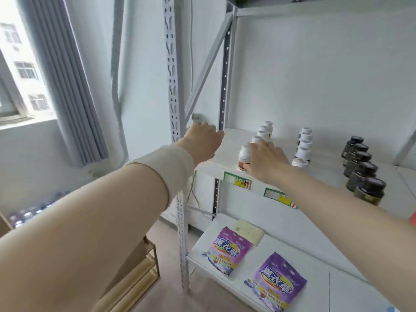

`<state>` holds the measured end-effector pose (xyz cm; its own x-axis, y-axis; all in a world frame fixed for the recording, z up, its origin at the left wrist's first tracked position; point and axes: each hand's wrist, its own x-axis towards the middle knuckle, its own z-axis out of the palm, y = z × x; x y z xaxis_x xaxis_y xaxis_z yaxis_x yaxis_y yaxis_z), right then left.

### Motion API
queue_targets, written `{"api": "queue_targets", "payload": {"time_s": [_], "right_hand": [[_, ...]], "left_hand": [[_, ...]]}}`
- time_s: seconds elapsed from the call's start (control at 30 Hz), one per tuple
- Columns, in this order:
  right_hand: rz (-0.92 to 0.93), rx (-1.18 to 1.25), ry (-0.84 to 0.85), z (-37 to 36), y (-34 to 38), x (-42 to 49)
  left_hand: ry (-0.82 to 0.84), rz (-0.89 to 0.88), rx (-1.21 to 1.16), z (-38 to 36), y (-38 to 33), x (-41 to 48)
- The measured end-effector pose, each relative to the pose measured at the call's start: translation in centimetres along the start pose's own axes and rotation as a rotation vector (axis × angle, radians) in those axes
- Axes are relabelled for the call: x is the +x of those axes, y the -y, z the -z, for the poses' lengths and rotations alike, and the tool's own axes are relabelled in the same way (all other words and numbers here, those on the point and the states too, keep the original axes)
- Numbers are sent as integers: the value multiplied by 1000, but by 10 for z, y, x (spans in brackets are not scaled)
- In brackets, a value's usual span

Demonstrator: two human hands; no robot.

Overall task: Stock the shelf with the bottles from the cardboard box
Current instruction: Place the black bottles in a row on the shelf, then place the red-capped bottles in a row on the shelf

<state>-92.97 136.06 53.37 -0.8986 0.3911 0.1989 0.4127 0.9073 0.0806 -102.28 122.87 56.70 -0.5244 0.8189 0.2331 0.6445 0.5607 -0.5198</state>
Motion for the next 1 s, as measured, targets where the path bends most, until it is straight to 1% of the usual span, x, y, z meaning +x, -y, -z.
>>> {"api": "queue_targets", "payload": {"time_s": [0.17,0.27,0.37,0.47,0.63,0.77,0.87,1.0], "right_hand": [[234,-48,3,-25,136,54],[370,-73,13,-48,223,81],[476,-91,59,-82,297,103],[558,-99,124,-122,356,121],[677,-168,250,-201,423,157],[751,-182,374,-281,460,198],[815,-189,518,-352,485,222],[868,-190,696,-451,514,251]], "left_hand": [[136,148,-17,-87,107,-59],[209,248,-74,-145,169,-99],[300,295,-101,-208,216,-134],[381,364,-160,-270,247,-161],[516,411,-260,-381,270,-185],[647,480,-429,-475,272,-186],[774,541,-571,-549,260,-187],[937,623,-702,-650,230,-187]]}}
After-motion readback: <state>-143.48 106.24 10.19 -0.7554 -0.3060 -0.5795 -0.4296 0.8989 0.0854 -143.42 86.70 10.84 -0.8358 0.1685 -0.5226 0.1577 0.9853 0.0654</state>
